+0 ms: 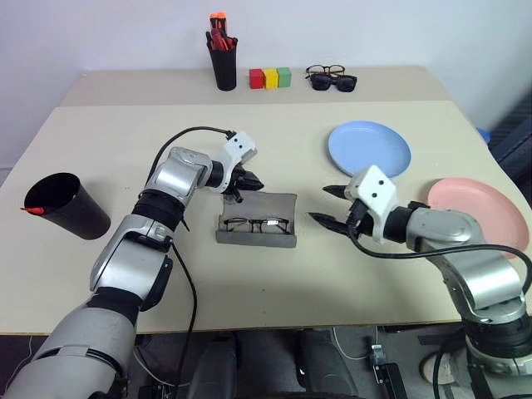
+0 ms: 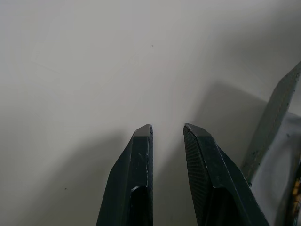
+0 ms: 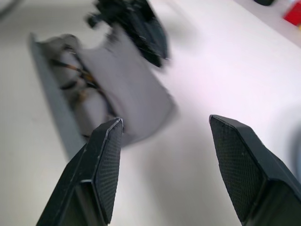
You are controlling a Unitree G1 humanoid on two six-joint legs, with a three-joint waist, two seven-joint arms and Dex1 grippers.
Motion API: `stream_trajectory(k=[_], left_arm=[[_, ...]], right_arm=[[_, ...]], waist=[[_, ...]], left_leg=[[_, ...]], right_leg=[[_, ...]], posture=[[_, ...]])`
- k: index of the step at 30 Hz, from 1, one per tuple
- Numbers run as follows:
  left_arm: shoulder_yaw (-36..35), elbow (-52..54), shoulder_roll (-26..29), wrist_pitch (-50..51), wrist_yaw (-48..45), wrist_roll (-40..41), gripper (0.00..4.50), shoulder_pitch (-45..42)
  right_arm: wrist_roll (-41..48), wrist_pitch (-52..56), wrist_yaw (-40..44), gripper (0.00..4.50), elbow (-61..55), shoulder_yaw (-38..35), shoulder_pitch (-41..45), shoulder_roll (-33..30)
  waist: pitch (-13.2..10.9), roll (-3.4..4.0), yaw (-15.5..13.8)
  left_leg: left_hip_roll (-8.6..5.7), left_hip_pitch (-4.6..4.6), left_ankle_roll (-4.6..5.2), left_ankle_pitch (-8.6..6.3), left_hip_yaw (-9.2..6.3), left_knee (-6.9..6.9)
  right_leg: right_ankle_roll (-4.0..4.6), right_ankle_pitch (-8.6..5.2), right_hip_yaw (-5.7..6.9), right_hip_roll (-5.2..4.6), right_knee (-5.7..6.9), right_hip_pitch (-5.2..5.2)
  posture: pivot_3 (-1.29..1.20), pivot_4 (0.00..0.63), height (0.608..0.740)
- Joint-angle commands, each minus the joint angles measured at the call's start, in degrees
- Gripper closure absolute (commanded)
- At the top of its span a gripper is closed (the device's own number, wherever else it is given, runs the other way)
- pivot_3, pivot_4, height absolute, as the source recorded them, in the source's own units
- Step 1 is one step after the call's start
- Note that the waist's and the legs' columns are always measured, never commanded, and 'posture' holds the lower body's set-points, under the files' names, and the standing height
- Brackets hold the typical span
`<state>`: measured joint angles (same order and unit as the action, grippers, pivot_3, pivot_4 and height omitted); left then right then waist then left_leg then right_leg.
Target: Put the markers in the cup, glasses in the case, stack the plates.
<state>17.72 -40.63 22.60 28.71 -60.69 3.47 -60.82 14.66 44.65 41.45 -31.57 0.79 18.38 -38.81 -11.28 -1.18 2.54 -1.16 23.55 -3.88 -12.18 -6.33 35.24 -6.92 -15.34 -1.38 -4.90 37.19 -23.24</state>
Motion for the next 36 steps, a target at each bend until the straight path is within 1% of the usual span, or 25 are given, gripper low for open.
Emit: stream_trajectory(k=[1,3,8,10,13,15,17,21,23,24,28,31,33,36], left_arm=[[-1.3,13.7,3.6,4.1,-3.0,1.7,3.50,3.6],[-2.5,22.9,5.5,9.2,-3.1,3.6,3.50,7.2],[-3.4,42.5,11.8,15.9,-3.4,6.5,3.50,17.3],[-4.3,48.6,13.9,18.3,-2.9,8.2,3.50,21.2],[-5.4,54.9,16.1,20.4,-2.0,10.5,3.50,26.2],[-6.8,56.9,15.9,19.4,-0.9,11.8,3.50,28.4],[-10.3,57.9,14.0,15.7,0.5,14.1,3.50,30.2],[-17.1,57.3,9.9,12.4,5.1,17.6,3.50,32.1],[-18.5,56.9,8.8,12.8,7.7,18.2,3.56,32.4],[-18.8,57.1,8.5,12.8,8.3,18.6,3.56,32.7],[-20.5,58.4,5.2,10.5,10.2,21.9,3.56,33.5],[-20.0,59.1,2.4,11.8,10.0,25.9,3.56,32.9],[-17.1,58.7,0.6,11.2,9.2,26.6,3.56,31.6],[-13.2,55.0,-1.7,9.6,8.4,25.4,3.56,28.9]], right_arm=[[-0.7,-1.8,-1.3,1.55,1.4,-2.4,0.2,-1.1],[-2.1,-2.8,-2.1,1.55,4.1,-1.7,0.9,-1.8],[-5.2,-5.0,-4.7,1.55,12.8,-0.7,5.0,-1.4],[-6.9,-6.5,-6.0,1.55,17.7,0.0,7.3,-0.8],[-10.6,-9.8,-8.9,1.55,27.2,2.0,11.6,0.4],[-13.4,-13.0,-10.4,1.55,33.6,3.8,14.2,0.9],[-16.3,-16.9,-12.0,1.55,40.4,5.6,16.6,1.6],[-21.4,-25.0,-14.4,1.55,54.2,9.0,21.1,3.3],[-23.0,-28.6,-14.8,2.06,57.8,10.0,22.1,3.7],[-24.0,-30.0,-15.2,2.42,58.8,10.6,22.3,3.7],[-25.0,-32.3,-15.9,4.46,57.6,9.8,21.6,3.8],[-26.9,-30.8,-17.2,4.46,51.2,8.8,19.2,2.4],[-26.8,-26.5,-16.2,4.46,41.7,5.9,15.2,0.0],[-25.5,-18.0,-14.2,4.46,25.9,-1.4,7.1,-4.0]], waist=[[0.0,0.02,0.1],[0.0,0.02,0.0],[0.0,0.04,0.0],[0.0,0.04,0.0],[0.0,0.04,0.0],[0.0,0.04,-0.1],[0.0,0.04,-0.2],[0.0,0.05,-0.2],[0.0,0.05,-0.1],[0.0,0.05,0.0],[0.0,0.06,-0.1],[0.0,0.06,-0.2],[0.0,0.06,-0.5],[0.0,0.15,-1.7]], left_leg=[[0.01,0.00,0.00,0.00,0.00,-0.01],[0.02,-0.02,0.00,0.00,0.00,-0.03],[0.02,-0.02,0.00,0.00,0.02,0.01],[0.02,-0.05,0.00,0.00,0.02,0.00],[0.03,-0.06,0.00,0.00,0.04,0.01],[0.02,-0.07,0.00,0.00,0.04,0.01],[0.01,-0.06,0.00,0.00,0.04,0.00],[0.01,-0.05,-0.01,0.01,0.05,0.00],[0.01,-0.06,-0.01,0.01,0.05,0.00],[0.01,-0.06,-0.01,0.01,0.06,0.00],[0.01,-0.07,-0.01,0.01,0.06,0.00],[0.01,-0.06,-0.02,0.01,0.05,0.02],[0.00,-0.06,-0.02,0.01,0.04,0.00],[-0.05,-0.02,-0.02,0.01,0.05,0.03]], right_leg=[[0.00,0.00,-0.02,0.00,0.00,-0.01],[0.01,0.00,-0.03,0.01,0.01,-0.01],[0.01,0.00,-0.05,-0.01,0.02,0.01],[0.02,0.00,-0.06,-0.01,0.04,0.02],[0.02,0.00,-0.06,-0.01,0.04,0.03],[0.02,0.00,-0.06,-0.02,0.03,0.04],[0.02,0.00,-0.05,-0.03,0.02,0.04],[0.03,0.01,-0.05,-0.05,0.01,0.04],[0.03,0.01,-0.05,-0.04,0.01,0.03],[0.03,0.01,-0.06,-0.04,0.01,0.04],[0.03,0.01,-0.06,-0.04,0.01,0.04],[0.03,0.01,-0.06,-0.04,0.01,0.05],[0.03,0.01,-0.05,-0.05,0.00,0.05],[0.01,0.01,-0.06,-0.09,-0.02,0.05]], posture=[[0.00,0.150,0.740],[0.00,0.150,0.740],[0.00,0.150,0.740],[0.00,0.150,0.740],[0.00,0.150,0.740],[0.00,0.150,0.740],[0.00,0.150,0.740],[0.00,0.150,0.740],[0.00,0.150,0.740],[0.00,0.150,0.740],[0.00,0.150,0.740],[0.00,0.150,0.740],[0.00,0.150,0.740],[0.00,0.150,0.740]])
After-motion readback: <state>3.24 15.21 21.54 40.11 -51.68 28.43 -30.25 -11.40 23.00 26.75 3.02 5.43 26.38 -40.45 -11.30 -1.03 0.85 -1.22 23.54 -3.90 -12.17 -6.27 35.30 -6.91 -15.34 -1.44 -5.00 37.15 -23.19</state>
